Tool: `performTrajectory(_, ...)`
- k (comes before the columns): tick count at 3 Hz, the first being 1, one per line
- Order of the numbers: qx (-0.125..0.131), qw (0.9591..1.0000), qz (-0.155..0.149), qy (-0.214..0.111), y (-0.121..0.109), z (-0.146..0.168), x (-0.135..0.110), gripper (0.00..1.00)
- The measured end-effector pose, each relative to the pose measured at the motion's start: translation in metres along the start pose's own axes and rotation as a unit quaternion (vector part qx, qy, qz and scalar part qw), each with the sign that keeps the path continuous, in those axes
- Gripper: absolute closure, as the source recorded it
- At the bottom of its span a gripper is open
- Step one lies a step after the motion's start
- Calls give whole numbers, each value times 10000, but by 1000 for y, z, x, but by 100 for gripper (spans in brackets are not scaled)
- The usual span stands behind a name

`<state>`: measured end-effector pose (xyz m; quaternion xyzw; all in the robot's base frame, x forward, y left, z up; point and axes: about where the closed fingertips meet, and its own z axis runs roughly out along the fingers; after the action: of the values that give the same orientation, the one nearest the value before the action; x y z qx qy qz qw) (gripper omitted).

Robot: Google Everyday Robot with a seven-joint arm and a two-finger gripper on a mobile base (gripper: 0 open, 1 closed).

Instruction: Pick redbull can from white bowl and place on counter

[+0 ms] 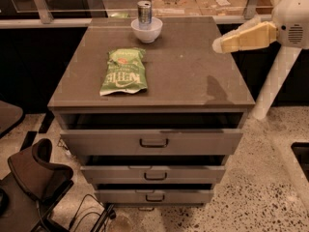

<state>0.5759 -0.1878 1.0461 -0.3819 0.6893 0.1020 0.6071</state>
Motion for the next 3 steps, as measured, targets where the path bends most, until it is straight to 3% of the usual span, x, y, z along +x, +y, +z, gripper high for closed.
performTrajectory(1,-6,10000,-2,-1,0,1,0,0)
performTrajectory(2,-4,9996,258,75,-11,32,10,0)
performTrajectory(3,189,9976,657,137,-40,95,36,0)
